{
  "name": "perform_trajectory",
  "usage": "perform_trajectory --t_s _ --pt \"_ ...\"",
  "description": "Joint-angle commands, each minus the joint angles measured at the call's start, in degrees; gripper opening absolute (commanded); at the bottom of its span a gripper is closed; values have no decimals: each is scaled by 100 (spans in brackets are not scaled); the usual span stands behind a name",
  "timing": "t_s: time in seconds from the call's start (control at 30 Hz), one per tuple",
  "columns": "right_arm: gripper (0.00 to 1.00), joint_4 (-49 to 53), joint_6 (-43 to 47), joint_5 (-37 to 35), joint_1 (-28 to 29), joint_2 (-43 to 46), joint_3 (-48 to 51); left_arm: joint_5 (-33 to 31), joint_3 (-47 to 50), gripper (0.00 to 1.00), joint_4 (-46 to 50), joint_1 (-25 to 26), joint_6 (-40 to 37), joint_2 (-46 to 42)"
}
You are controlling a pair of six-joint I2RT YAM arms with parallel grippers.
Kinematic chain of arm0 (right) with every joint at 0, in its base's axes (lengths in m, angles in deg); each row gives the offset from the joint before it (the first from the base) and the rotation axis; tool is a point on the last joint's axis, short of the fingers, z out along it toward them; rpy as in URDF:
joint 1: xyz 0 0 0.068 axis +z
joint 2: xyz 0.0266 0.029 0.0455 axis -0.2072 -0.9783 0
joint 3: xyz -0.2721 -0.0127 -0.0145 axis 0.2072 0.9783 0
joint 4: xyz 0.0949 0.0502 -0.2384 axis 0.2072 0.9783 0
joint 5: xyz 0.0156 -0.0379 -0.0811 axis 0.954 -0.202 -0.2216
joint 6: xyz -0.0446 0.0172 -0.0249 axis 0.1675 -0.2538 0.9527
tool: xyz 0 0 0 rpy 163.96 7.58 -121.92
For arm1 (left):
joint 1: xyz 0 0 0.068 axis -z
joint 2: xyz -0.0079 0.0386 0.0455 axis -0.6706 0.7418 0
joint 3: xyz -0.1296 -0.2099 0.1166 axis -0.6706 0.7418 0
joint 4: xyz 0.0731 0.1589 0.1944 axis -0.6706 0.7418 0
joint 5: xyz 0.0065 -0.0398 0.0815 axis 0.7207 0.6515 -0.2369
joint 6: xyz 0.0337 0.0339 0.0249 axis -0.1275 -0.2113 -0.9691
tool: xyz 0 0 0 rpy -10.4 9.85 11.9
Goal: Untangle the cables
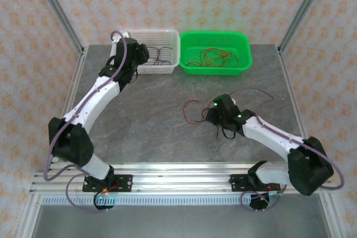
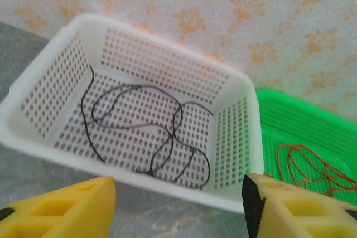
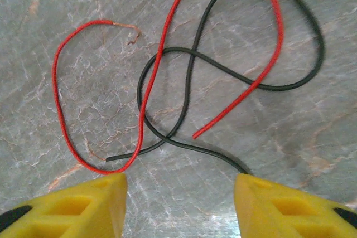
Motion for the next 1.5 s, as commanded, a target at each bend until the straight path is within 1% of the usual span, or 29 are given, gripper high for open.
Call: perform_trajectory --t_s 0.0,0.07,0.2,0.27,0.43,0.53,0.8,1.03,1.17,1.23,1.47 --pt "50 146 79 -252 130 -491 -421 339 723 62 -164 -21 379 -321" --pt "48 169 140 -251 204 -885 -682 395 1113 61 -274 19 435 -589" --pt "46 121 149 -332 251 -1479 -1016 430 1552 61 -268 68 435 -881" --pt "44 106 125 -405 251 -1683 -1113 456 1677 61 -239 77 415 -954" --pt "36 -5 89 -498 251 -2029 -1222 444 1872 61 -203 86 355 -1115" --pt "32 -108 79 -490 251 -2172 -1261 431 1897 61 -198 86 336 -1162" --pt "28 -261 87 -521 251 -2361 -1341 335 1903 61 -114 86 280 -1270" --pt "27 -352 105 -488 251 -2459 -1403 307 1896 61 -50 86 265 -1391" --pt "32 -368 96 -522 251 -2407 -1429 308 1889 61 -34 85 261 -1439" --pt "33 -360 96 -533 252 -2422 -1438 308 1901 61 -30 85 258 -1432" --pt "26 -479 78 -523 251 -2599 -1411 356 1914 61 -63 94 256 -1396"
